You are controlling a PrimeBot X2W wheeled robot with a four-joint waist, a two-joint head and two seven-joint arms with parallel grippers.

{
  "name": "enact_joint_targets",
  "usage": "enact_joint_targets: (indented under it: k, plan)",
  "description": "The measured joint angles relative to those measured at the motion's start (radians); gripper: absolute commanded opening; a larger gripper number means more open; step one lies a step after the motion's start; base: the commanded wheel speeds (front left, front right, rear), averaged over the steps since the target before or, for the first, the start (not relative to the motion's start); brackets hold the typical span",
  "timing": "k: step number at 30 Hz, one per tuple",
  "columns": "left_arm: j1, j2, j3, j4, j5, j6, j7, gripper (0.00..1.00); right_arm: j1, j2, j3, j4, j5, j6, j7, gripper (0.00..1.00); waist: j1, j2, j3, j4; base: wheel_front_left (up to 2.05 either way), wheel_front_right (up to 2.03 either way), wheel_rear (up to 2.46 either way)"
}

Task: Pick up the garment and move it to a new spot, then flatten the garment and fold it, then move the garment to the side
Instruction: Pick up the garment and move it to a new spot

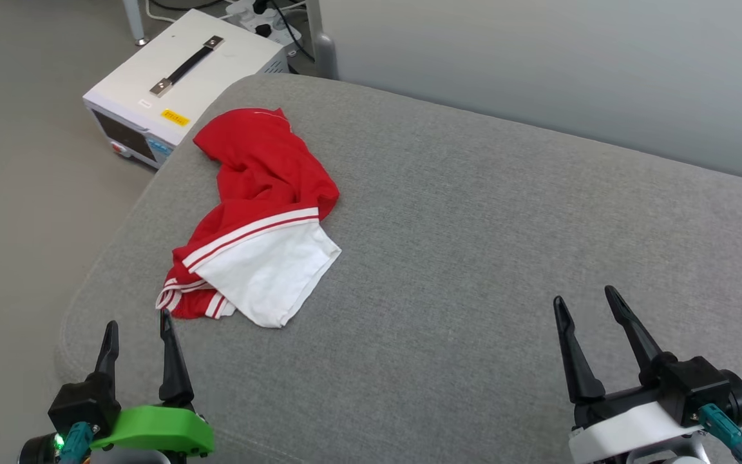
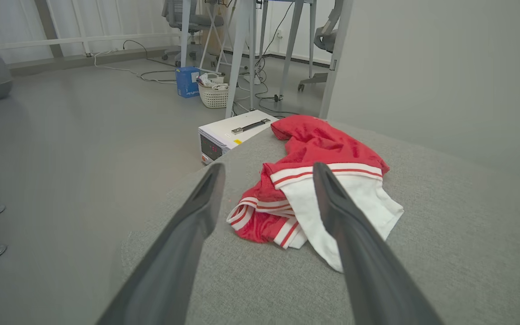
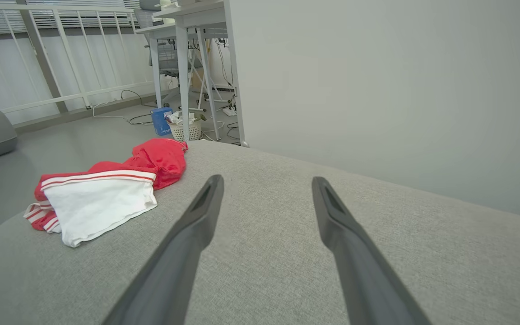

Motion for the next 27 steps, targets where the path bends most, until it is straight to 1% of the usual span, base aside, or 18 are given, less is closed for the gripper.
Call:
enact_joint_targets:
  k: [6,9,12,15,16,18,20,23,26,27]
  plan:
    - [0.0,0.0,0.019,0.002,-0.01,-0.005,0.0,1.0,-0.004,0.0,0.006,0.0,0.0,0.0,0.0,1.0,0.0,0.0,0.007,0.049,0.0,0.0,0.0]
    - [-0.003,0.0,0.04,0.004,-0.011,-0.023,0.0,1.0,-0.005,0.0,0.008,0.0,-0.001,0.0,0.0,1.0,0.0,0.0,0.011,0.056,0.0,0.0,0.0]
    - [-0.031,0.0,0.063,0.016,-0.003,-0.052,0.0,1.0,-0.01,0.0,0.01,0.0,-0.009,0.0,0.0,1.0,0.0,0.0,0.019,0.055,0.0,0.0,0.0]
    - [-0.11,0.016,0.08,0.037,0.013,-0.09,0.0,1.0,-0.024,-0.003,0.012,-0.001,-0.016,0.0,0.0,1.0,0.0,0.0,0.036,0.051,0.0,0.0,0.0]
    - [-0.14,0.027,0.08,0.046,0.015,-0.1,0.0,1.0,-0.031,-0.006,0.014,-0.002,-0.017,0.0,0.0,1.0,0.0,0.0,0.041,0.049,0.0,0.0,0.0]
    - [-0.221,0.073,0.072,0.075,0.021,-0.12,0.0,1.0,-0.05,-0.019,0.018,-0.005,-0.018,0.0,0.0,1.0,0.0,0.0,0.059,0.044,0.0,0.0,0.0]
    - [-0.3,0.117,0.063,0.104,0.019,-0.131,0.0,1.0,-0.066,-0.034,0.019,-0.009,-0.018,0.0,0.0,1.0,0.0,0.0,0.077,0.038,0.0,0.0,0.0]
    - [-0.427,0.19,0.029,0.146,-0.013,-0.139,0.003,1.0,-0.09,-0.052,0.012,-0.021,-0.025,0.0,0.0,1.0,0.0,0.0,0.109,0.027,0.0,0.0,0.0]
    - [-0.546,0.259,-0.023,0.17,-0.065,-0.143,0.055,1.0,-0.114,-0.066,0.009,-0.034,-0.027,0.0,0.0,1.0,0.0001,0.0,0.145,0.014,0.0,0.0,0.0]
    - [-0.589,0.287,-0.05,0.18,-0.095,-0.144,0.087,1.0,-0.124,-0.069,0.008,-0.038,-0.027,0.0,0.0,1.0,0.0001,0.0,0.159,0.009,0.0,0.0,0.0]
